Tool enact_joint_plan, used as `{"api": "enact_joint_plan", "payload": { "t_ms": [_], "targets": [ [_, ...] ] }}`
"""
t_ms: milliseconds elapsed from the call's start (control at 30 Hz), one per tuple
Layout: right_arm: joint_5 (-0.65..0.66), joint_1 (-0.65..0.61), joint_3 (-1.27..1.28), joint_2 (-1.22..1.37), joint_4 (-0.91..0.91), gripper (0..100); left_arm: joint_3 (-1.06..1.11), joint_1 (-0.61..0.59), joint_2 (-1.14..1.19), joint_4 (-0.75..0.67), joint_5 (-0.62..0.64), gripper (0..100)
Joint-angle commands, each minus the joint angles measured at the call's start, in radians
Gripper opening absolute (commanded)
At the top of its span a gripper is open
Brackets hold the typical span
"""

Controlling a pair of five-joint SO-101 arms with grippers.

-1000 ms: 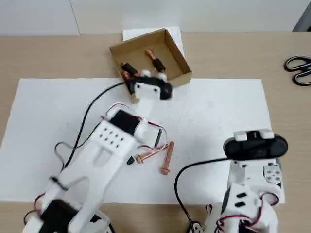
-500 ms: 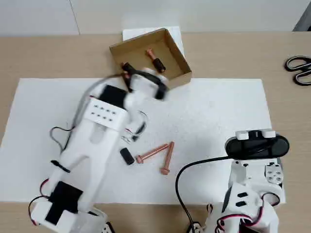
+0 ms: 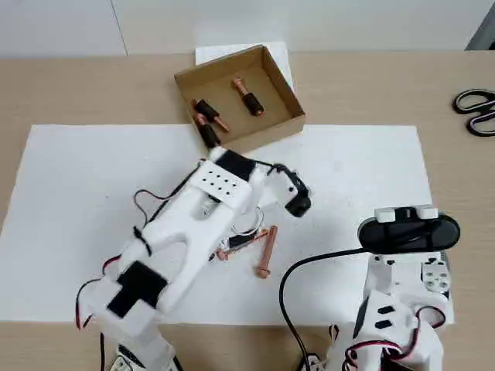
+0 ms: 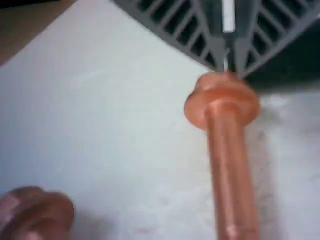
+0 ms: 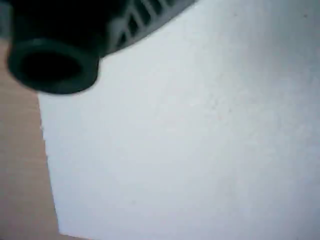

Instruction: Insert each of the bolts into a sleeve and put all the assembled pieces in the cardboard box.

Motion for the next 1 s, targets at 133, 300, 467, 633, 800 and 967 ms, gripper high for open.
{"api": "enact_joint_plan", "payload": {
  "t_ms": [133,300,467,633,800,967],
  "targets": [
    [0.006,0.012,-0.005,-0.007,-0.024,0.5,-0.140,0.043,0.000,-0.003,0.064,6],
    [0.006,0.012,-0.005,-0.007,-0.024,0.5,-0.217,0.043,0.009,0.015,0.089,10],
    [0.006,0.012,-0.005,-0.007,-0.024,0.5,-0.216,0.044,0.012,0.041,0.120,10],
    [0.006,0.012,-0.005,-0.007,-0.024,0.5,-0.182,0.046,0.012,0.044,0.129,10],
    [0.006,0.012,-0.005,-0.007,-0.024,0.5,-0.120,0.048,0.012,0.041,0.137,10],
    [0.006,0.012,-0.005,-0.007,-0.022,0.5,-0.088,0.046,0.012,0.038,0.138,10]
  ]
}}
